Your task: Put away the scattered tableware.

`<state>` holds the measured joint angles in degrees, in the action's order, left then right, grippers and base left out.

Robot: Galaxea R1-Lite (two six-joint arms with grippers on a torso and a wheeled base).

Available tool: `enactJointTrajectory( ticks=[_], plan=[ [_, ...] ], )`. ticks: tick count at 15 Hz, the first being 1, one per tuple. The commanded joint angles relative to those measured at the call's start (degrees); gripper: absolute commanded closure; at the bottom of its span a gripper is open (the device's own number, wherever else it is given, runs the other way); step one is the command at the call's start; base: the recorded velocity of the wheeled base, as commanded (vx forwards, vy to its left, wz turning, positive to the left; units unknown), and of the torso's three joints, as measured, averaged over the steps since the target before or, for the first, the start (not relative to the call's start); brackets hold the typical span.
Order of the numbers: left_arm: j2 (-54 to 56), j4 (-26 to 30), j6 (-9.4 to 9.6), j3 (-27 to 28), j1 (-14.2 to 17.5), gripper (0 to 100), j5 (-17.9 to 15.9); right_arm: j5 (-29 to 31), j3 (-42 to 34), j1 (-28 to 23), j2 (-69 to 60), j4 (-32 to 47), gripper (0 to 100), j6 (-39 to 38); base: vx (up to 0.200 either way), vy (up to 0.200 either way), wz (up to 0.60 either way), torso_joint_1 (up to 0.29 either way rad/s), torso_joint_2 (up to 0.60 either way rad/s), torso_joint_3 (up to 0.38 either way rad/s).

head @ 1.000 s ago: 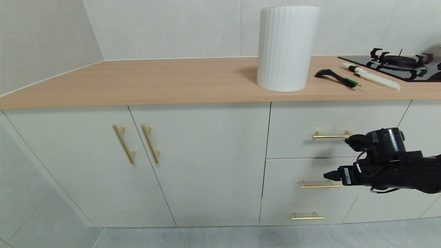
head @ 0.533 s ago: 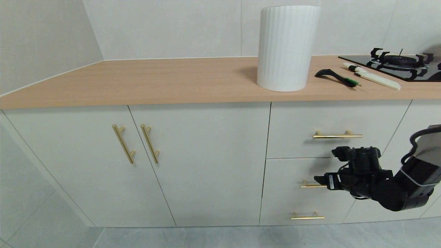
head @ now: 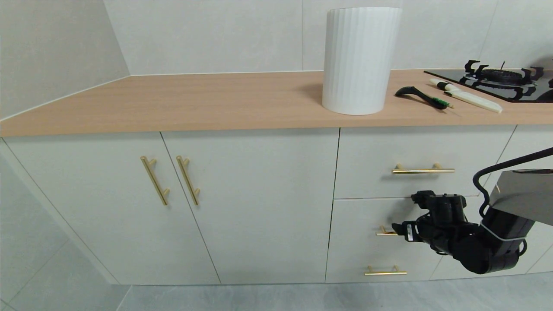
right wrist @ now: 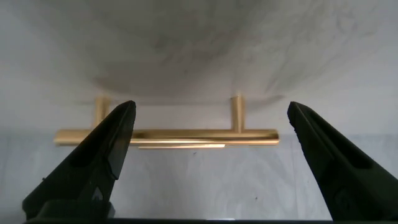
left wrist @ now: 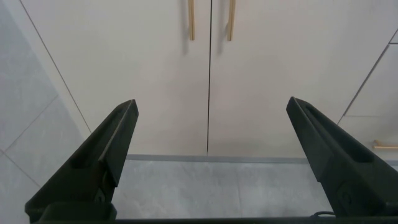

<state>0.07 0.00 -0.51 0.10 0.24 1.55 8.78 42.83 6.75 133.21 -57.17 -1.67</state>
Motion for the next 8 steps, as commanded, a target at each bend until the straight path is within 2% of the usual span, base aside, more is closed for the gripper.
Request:
enactJointTrajectory(
  ticks=[1, 8],
  plan=[
    [-0.1, 0.0, -0.02, 0.0, 0.0, 0, 0.0, 0.6, 0.2, 0.1, 2.1, -1.6, 0, 0.1, 0.000, 0.000, 0.00, 0.000, 0.00, 0.000],
    [-0.1, 0.0, -0.02, 0.0, 0.0, 0, 0.0, 1.3, 0.5, 0.1, 2.9, -1.5, 0, 0.4, 0.000, 0.000, 0.00, 0.000, 0.00, 0.000]
  ],
)
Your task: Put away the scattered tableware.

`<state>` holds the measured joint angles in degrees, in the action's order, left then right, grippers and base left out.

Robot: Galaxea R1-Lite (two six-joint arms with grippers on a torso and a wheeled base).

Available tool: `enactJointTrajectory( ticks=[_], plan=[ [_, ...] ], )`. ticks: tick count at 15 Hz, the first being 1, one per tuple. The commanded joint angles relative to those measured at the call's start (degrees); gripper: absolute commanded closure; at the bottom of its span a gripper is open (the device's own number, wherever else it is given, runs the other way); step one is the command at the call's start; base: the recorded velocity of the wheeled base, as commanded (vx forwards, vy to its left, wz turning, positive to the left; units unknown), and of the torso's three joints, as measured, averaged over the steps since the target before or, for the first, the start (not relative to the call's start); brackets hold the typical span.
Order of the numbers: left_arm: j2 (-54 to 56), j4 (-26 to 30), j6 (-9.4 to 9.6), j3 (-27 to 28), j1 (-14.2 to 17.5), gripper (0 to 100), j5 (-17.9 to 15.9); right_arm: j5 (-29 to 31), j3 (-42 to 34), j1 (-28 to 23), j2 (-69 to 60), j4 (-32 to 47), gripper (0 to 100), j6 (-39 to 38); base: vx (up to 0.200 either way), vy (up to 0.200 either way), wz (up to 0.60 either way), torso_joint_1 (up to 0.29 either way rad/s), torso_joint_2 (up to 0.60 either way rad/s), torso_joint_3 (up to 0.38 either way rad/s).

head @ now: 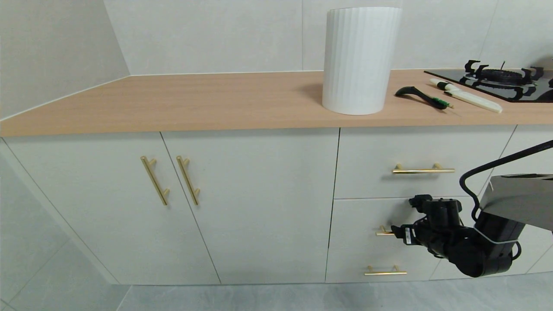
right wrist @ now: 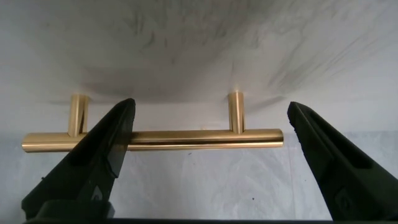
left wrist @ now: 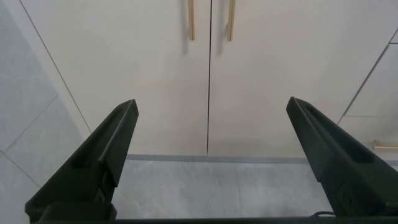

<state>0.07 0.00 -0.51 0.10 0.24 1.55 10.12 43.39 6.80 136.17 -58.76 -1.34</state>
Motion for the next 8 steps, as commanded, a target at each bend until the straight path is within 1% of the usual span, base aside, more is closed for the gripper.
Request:
enactJointTrajectory(
  ticks=[1, 7, 8],
  plan=[
    [-0.1, 0.0, -0.02, 0.0, 0.0, 0, 0.0, 0.0, -0.1, 0.0, 0.0, 0.2, 0, 0.0, 0.000, 0.000, 0.00, 0.000, 0.00, 0.000],
    [-0.1, 0.0, -0.02, 0.0, 0.0, 0, 0.0, 0.0, -0.8, 0.1, -0.3, 0.3, 0, 0.2, 0.000, 0.000, 0.00, 0.000, 0.00, 0.000],
    [-0.1, 0.0, -0.02, 0.0, 0.0, 0, 0.0, -0.1, -1.3, 0.0, -0.3, 0.4, 0, 1.2, 0.000, 0.000, 0.00, 0.000, 0.00, 0.000]
  ],
)
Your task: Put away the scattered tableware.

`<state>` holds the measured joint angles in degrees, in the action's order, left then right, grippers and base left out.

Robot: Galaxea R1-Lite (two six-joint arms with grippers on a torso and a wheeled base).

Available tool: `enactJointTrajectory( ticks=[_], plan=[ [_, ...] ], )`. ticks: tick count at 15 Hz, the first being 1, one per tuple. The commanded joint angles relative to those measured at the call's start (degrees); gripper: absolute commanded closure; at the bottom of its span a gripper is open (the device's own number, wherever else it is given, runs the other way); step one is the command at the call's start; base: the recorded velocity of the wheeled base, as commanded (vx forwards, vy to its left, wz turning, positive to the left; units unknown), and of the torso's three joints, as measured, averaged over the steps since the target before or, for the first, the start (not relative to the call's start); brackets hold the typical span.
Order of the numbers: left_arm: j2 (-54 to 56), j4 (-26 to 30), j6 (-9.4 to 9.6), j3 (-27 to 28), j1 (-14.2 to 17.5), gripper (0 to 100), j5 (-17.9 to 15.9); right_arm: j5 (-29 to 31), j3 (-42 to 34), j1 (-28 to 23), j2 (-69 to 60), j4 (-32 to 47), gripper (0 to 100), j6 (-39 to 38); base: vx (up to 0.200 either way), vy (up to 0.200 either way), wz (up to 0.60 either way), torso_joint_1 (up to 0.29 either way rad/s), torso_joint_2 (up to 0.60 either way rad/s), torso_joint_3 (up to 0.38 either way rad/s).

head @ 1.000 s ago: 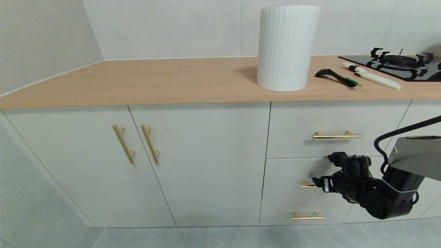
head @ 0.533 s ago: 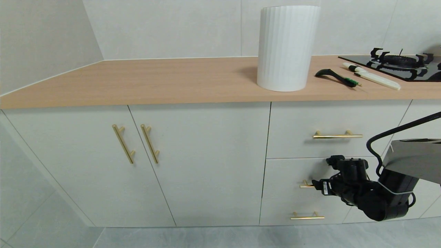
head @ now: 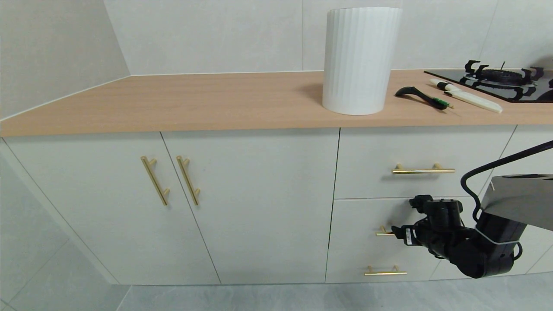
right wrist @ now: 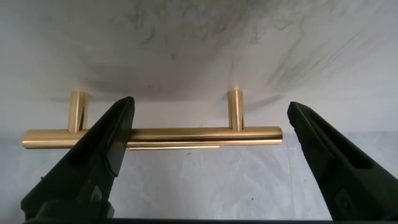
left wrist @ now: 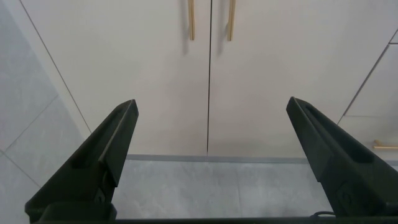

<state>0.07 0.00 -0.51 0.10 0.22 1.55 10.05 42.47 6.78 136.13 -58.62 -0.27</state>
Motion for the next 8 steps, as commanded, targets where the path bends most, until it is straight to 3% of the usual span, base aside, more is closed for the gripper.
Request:
enactJointTrajectory(
  ticks=[1, 6, 8],
  plan=[
    [-0.1, 0.0, -0.02, 0.0, 0.0, 0, 0.0, 0.0, -0.5, 0.0, -0.3, 0.6, 0, 0.8, 0.000, 0.000, 0.00, 0.000, 0.00, 0.000],
    [-0.1, 0.0, -0.10, 0.0, 0.0, 0, 0.0, -0.2, -0.9, 0.0, -0.3, 2.2, 0, 1.1, 0.000, 0.000, 0.00, 0.000, 0.00, 0.000],
    [-0.1, 0.0, -0.02, 0.0, 0.0, 0, 0.0, -0.6, -3.8, 0.7, -5.8, 3.3, 0, 1.3, 0.000, 0.000, 0.00, 0.000, 0.00, 0.000]
  ],
)
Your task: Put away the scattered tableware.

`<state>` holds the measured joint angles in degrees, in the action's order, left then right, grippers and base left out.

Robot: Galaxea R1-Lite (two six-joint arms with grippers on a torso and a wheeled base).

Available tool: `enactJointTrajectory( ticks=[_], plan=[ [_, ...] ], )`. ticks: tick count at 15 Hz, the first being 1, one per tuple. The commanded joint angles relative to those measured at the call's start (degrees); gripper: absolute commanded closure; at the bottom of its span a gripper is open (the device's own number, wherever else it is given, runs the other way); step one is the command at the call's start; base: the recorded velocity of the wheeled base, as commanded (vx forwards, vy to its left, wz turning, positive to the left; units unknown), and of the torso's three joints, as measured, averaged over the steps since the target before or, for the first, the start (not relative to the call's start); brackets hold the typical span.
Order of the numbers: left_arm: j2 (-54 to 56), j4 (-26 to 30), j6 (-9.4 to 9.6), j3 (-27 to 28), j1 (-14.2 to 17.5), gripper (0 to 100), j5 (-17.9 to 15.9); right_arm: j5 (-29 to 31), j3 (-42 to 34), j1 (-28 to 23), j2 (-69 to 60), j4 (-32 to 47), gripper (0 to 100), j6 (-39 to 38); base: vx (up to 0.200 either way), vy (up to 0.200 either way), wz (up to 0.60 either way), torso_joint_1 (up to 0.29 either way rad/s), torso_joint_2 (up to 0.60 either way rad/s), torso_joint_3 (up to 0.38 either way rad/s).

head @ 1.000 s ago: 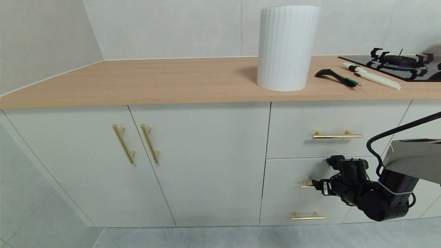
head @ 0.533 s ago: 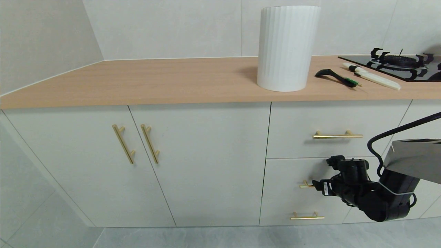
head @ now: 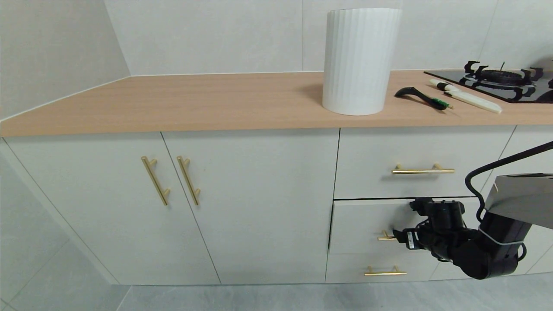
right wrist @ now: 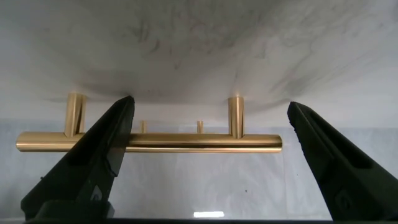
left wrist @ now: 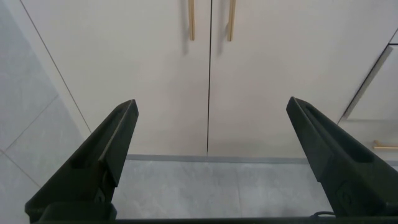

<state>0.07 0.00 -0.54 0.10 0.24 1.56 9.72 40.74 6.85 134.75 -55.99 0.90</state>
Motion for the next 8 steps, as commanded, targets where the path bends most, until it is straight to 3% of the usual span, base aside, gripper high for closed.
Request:
enactJointTrajectory(
  ticks=[1, 3, 4, 5, 6, 8],
  plan=[
    [-0.1, 0.0, 0.01, 0.0, 0.0, 0, 0.0, -0.8, -3.0, 1.4, -9.8, 5.5, 0, 0.2, 0.000, 0.000, 0.00, 0.000, 0.00, 0.000],
    [-0.1, 0.0, -0.08, 0.0, 0.0, 0, 0.0, -4.4, -2.8, 2.0, -21.6, 19.9, 0, 0.2, 0.000, 0.000, 0.00, 0.000, 0.00, 0.000],
    [-0.1, 0.0, 0.01, 0.0, 0.0, 0, 0.0, -8.1, -0.9, 2.1, -31.4, 31.8, 0, 0.2, 0.000, 0.000, 0.00, 0.000, 0.00, 0.000],
    [-0.1, 0.0, 0.01, 0.0, 0.0, 0, 0.0, -9.1, 0.6, 2.1, -36.0, 37.7, 0, 0.2, 0.000, 0.000, 0.00, 0.000, 0.00, 0.000],
    [-0.1, 0.0, 0.01, 0.0, 0.0, 0, 0.0, -9.5, 4.2, 2.1, -44.3, 48.6, 0, 0.2, 0.000, 0.000, 0.00, 0.000, 0.00, 0.000],
    [-0.1, 0.0, 0.01, 0.0, 0.0, 0, 0.0, -9.9, 8.5, 2.1, -50.8, 59.0, 0, 0.0, 0.000, 0.000, 0.00, 0.000, 0.00, 0.000]
  ],
)
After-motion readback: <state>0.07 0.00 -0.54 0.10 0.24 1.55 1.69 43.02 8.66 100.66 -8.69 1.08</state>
